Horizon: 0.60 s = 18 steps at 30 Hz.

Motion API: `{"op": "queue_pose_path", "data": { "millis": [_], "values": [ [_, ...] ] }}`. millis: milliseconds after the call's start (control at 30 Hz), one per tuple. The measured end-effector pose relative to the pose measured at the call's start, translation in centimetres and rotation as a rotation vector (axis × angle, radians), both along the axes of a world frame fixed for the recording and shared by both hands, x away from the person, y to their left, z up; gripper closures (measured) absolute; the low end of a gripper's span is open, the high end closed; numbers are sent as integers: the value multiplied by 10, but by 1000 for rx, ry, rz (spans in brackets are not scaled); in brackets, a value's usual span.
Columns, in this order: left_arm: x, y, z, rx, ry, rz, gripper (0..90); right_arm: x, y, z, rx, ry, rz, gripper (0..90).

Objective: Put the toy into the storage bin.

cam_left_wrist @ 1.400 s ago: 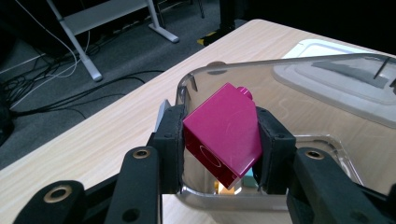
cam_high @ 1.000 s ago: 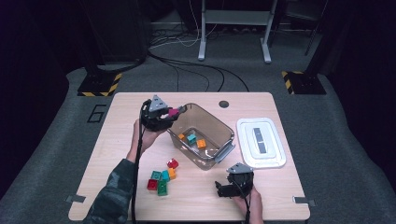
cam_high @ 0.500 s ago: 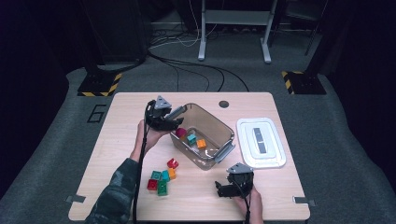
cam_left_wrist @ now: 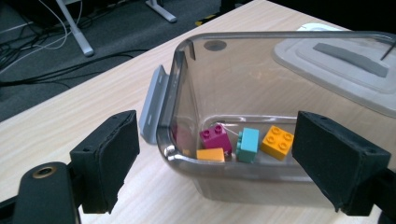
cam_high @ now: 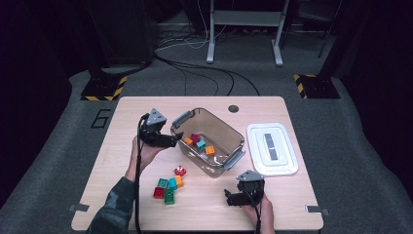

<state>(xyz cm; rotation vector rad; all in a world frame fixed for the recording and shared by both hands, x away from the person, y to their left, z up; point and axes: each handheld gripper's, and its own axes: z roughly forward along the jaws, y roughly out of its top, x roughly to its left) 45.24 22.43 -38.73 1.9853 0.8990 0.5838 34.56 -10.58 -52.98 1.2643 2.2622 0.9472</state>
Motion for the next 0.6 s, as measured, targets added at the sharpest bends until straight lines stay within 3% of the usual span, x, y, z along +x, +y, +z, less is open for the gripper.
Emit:
{"op": "queue_pose_path", "data": {
  "millis": [100, 333, 600],
  "values": [
    [-8, 6, -3, 5, -13, 2, 135, 0, 0, 0, 1, 1, -1, 5],
    [-22, 17, -14, 8, 5, 7, 93, 0, 0, 0, 1, 0, -2, 5],
    [-36, 30, -36, 5, 47, 23, 64, 0, 0, 0, 2, 1, -4, 6]
  ]
}}
